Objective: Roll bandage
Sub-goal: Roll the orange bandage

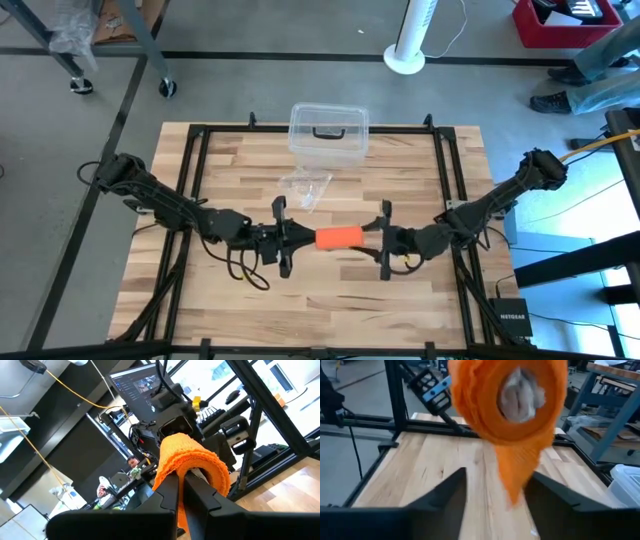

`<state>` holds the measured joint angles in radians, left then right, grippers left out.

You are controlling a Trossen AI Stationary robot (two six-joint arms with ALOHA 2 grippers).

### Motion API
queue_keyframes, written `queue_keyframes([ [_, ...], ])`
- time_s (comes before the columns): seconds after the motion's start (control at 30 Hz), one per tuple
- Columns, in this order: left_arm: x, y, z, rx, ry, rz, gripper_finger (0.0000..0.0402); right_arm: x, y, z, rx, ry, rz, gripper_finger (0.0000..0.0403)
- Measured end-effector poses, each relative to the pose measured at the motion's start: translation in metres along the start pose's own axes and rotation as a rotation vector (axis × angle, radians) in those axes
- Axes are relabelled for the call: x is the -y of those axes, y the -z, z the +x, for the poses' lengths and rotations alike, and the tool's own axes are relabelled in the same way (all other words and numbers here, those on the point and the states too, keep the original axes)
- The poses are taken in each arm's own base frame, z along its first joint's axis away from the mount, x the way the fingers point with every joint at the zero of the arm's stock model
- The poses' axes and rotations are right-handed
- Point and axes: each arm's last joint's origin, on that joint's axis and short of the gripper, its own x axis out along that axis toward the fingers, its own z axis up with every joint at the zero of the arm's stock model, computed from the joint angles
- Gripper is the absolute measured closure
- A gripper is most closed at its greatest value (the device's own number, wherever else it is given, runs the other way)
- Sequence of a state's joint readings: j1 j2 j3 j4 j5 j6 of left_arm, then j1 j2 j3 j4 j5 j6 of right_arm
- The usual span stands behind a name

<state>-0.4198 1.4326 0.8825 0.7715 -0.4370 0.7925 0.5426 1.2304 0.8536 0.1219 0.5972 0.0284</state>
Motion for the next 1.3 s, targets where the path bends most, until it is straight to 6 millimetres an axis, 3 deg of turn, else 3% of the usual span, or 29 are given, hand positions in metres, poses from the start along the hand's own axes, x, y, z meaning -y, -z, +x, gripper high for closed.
queue_keyframes([
  [0.23, 0.001, -0.001, -0.001, 0.01, 0.005, -0.002, 0.0395, 0.001, 0.0, 0.0, 0.001, 0.042, -0.045, 0.0388],
  [0.63, -0.001, -0.013, -0.005, 0.145, 0.061, -0.199, 0.0393, -0.002, 0.013, 0.008, -0.073, 0.131, -0.1, 0.0394],
  [0.87, -0.004, -0.006, -0.003, -0.012, -0.06, -0.069, 0.0396, -0.008, 0.013, 0.006, -0.07, 0.052, -0.017, 0.0394],
  [1.3, -0.006, 0.005, 0.0, -0.087, -0.053, 0.013, 0.0398, -0.022, 0.006, -0.001, 0.002, -0.09, 0.035, 0.0393],
])
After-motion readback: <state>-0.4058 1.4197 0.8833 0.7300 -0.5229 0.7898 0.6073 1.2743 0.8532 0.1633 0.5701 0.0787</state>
